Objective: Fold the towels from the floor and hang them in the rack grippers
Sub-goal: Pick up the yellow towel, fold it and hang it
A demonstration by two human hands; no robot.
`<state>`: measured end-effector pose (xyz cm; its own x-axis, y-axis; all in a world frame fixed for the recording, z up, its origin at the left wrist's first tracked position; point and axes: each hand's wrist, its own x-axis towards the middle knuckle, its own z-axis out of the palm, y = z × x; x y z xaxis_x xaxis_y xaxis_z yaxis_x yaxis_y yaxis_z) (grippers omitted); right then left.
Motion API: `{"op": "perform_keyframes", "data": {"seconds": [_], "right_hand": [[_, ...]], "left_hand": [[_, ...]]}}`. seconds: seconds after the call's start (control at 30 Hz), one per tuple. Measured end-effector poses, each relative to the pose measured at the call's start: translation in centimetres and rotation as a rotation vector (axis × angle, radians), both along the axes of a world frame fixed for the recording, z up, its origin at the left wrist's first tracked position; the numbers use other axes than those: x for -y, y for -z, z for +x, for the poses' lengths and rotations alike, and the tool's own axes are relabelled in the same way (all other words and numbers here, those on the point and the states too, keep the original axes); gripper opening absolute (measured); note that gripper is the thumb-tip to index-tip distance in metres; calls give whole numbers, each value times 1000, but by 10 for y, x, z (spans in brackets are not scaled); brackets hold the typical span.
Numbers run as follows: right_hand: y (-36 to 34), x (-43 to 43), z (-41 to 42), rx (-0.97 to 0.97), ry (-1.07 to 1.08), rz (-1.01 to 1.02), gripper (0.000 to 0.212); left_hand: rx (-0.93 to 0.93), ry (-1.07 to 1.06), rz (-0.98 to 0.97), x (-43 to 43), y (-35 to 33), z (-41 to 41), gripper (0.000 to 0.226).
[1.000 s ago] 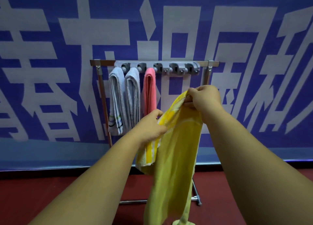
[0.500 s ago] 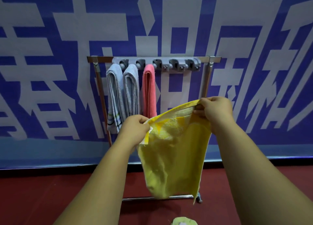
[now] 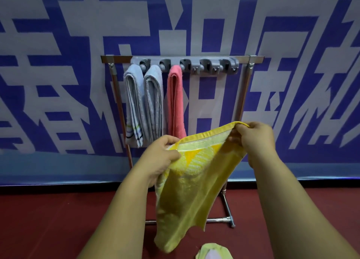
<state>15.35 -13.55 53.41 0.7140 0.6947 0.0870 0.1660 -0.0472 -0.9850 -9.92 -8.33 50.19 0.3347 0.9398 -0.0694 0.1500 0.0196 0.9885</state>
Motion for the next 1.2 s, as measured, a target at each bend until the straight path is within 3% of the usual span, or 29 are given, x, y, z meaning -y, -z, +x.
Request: {"op": "perform_keyframes", "data": {"seconds": [0.27, 0.4, 0.5, 0.7, 0.87, 1.0, 1.1, 1.2], "right_hand": [[18, -2, 7, 41, 14, -76, 19], [23, -2, 11, 83, 31, -124, 19], [27, -2, 10, 83, 44, -131, 17], [27, -4, 9, 122, 46, -140, 17], [32, -5, 17, 151, 39, -241, 16], [48, -3, 22, 180, 116, -410, 17], [59, -1, 19, 181, 54, -371, 22], [59, 3, 14, 253, -34, -351, 14]], "left_hand": [[-139, 129, -101, -12, 11, -24, 27], [-145, 124, -135, -14, 21, -31, 32], [-169, 44, -90, -16, 27, -29, 35], [-136, -107, -3, -19, 37, -20, 21], [-20, -219, 96, -12, 37, -6, 31], [-289, -243, 230, -10, 34, -8, 43], [-452, -248, 324, -8, 33, -6, 40], [-536, -221, 359, -6, 34, -6, 34]]}}
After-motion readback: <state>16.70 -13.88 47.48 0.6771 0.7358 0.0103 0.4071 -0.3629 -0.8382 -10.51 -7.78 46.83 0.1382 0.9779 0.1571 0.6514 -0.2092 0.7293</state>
